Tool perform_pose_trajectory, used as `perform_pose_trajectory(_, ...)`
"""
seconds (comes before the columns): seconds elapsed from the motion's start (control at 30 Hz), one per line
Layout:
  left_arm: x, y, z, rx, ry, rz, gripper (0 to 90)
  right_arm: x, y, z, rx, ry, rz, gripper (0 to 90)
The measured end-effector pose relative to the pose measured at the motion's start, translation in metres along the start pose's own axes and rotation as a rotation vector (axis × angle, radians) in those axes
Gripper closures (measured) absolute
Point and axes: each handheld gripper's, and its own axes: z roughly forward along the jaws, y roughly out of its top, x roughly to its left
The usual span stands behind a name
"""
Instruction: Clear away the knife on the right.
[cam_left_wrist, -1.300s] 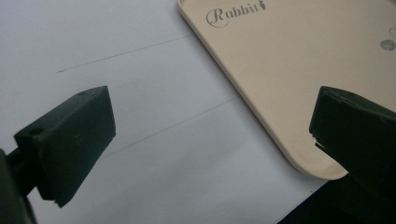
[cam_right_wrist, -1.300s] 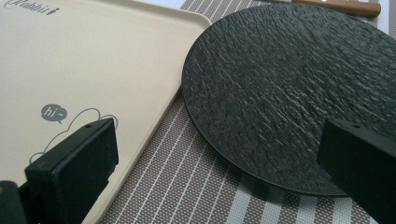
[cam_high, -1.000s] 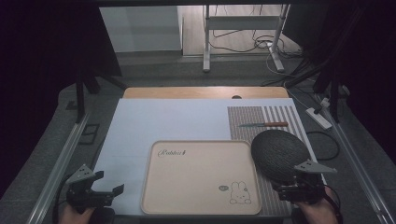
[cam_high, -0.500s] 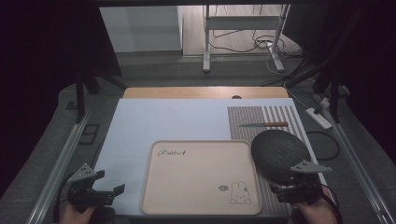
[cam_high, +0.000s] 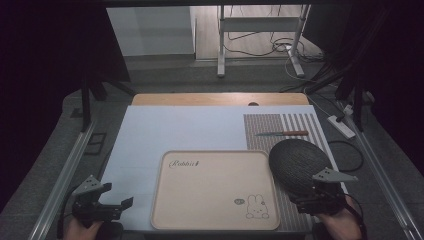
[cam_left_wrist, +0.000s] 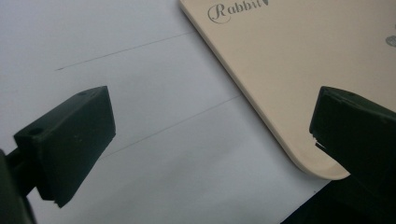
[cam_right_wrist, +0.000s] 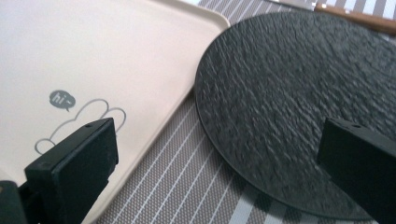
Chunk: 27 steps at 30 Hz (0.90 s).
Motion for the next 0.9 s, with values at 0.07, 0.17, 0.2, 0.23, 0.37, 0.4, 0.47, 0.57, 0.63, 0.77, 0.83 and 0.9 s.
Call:
perform_pose_trajectory(0.07,0.0,0.0,0.0,0.003,0.003,0.003,0.3,-0.001,0.0,0.001,-0.005,0.012,-0.004,0.0)
perform_pose_trajectory(0.17,0.0,0.0,0.0,0.006,0.004,0.006,0.3,-0.003,0.0,0.004,0.001,0.036,-0.005,0.0)
perform_pose_trajectory(0.2,0.0,0.0,0.0,0.006,0.004,0.006,0.3,-0.005,0.0,0.005,-0.003,0.052,0.004,0.0)
perform_pose_trajectory(0.23,0.0,0.0,0.0,0.006,0.005,0.007,0.3,-0.006,0.0,0.006,-0.009,0.056,0.006,0.0)
perform_pose_trajectory(0.37,-0.001,0.0,0.0,0.007,0.008,0.007,0.3,-0.009,0.002,0.008,-0.017,0.072,0.017,0.0)
perform_pose_trajectory(0.4,-0.001,0.0,0.0,0.006,0.009,0.007,0.3,-0.009,0.003,0.009,-0.014,0.072,0.017,0.0)
perform_pose_trajectory(0.47,-0.001,0.0,0.0,0.004,0.009,0.006,0.3,-0.009,0.004,0.01,-0.012,0.072,0.019,0.0)
perform_pose_trajectory(0.57,-0.001,0.0,0.0,0.001,0.011,0.006,0.3,-0.01,0.009,0.014,0.0,0.068,0.013,0.0)
perform_pose_trajectory(0.63,-0.001,0.0,0.0,0.002,0.012,0.007,0.3,-0.011,0.01,0.016,-0.005,0.067,0.003,0.0)
perform_pose_trajectory(0.77,-0.002,0.0,0.0,0.004,0.013,0.009,0.3,-0.012,0.013,0.02,-0.002,0.064,0.003,0.0)
perform_pose_trajectory(0.83,-0.002,0.0,0.0,0.004,0.013,0.01,0.3,-0.012,0.014,0.021,0.003,0.064,0.002,0.0)
perform_pose_trajectory(0.9,-0.002,0.0,0.0,0.003,0.012,0.01,0.3,-0.013,0.016,0.023,0.006,0.064,-0.004,0.0)
